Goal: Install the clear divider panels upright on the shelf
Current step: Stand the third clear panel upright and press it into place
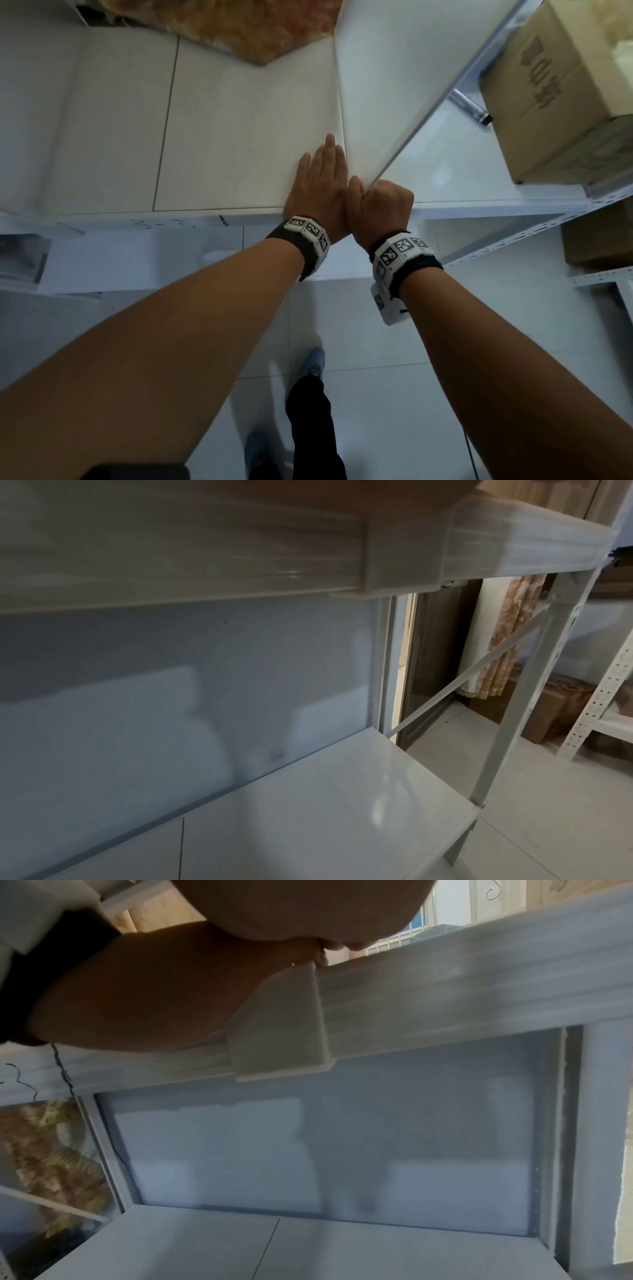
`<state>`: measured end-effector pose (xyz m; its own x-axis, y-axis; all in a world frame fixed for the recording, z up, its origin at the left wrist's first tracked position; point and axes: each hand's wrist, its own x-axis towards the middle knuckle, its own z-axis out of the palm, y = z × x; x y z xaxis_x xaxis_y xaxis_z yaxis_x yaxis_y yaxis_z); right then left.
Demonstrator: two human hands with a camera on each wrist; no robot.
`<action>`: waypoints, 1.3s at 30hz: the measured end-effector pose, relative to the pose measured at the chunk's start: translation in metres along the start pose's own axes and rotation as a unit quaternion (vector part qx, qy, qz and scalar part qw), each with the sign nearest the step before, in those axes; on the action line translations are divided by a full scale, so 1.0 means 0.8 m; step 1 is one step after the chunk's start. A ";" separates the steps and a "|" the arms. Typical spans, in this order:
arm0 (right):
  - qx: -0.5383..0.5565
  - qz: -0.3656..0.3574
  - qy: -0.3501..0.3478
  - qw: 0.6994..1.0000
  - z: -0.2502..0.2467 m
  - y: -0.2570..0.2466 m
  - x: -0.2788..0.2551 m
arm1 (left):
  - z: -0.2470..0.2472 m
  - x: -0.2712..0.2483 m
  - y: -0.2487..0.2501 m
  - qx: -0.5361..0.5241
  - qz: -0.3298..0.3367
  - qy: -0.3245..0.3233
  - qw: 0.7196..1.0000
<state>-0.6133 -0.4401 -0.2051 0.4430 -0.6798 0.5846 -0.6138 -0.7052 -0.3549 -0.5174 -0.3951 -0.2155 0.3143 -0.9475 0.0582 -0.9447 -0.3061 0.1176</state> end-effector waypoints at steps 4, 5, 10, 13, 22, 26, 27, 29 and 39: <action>-0.001 -0.009 -0.021 1.000 -0.001 0.000 0.002 | 0.005 -0.001 0.001 -0.002 -0.011 0.011 1.000; -0.002 -0.008 -0.034 0.999 0.001 0.000 0.002 | 0.005 -0.001 0.001 -0.001 -0.009 0.010 1.000; 0.006 -0.005 -0.055 0.998 0.001 0.002 0.002 | 0.004 -0.002 0.001 0.021 -0.007 -0.006 1.000; 0.005 -0.003 -0.075 0.997 -0.003 -0.003 0.006 | 0.002 -0.001 0.001 0.022 0.000 -0.008 1.000; -0.129 -0.057 -0.218 0.966 -0.023 -0.017 0.020 | -0.014 -0.010 0.004 0.051 0.017 -0.058 0.997; -0.132 -0.035 -0.208 0.969 -0.020 -0.017 0.018 | -0.010 -0.003 -0.001 0.091 0.018 -0.061 0.994; -0.133 -0.042 -0.205 0.969 -0.020 -0.018 0.014 | -0.009 -0.003 0.000 0.087 0.020 -0.053 0.995; -0.144 -0.049 -0.195 0.969 -0.021 -0.016 0.014 | -0.009 -0.004 0.004 0.058 0.019 -0.039 0.997; -0.055 0.084 -0.242 0.965 -0.028 -0.016 0.021 | 0.009 -0.004 0.001 -0.002 0.006 0.029 1.000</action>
<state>-0.6126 -0.4379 -0.1746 0.5679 -0.8161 0.1068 -0.7577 -0.5691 -0.3194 -0.5198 -0.3930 -0.2223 0.3086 -0.9440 0.1171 -0.9479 -0.2950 0.1201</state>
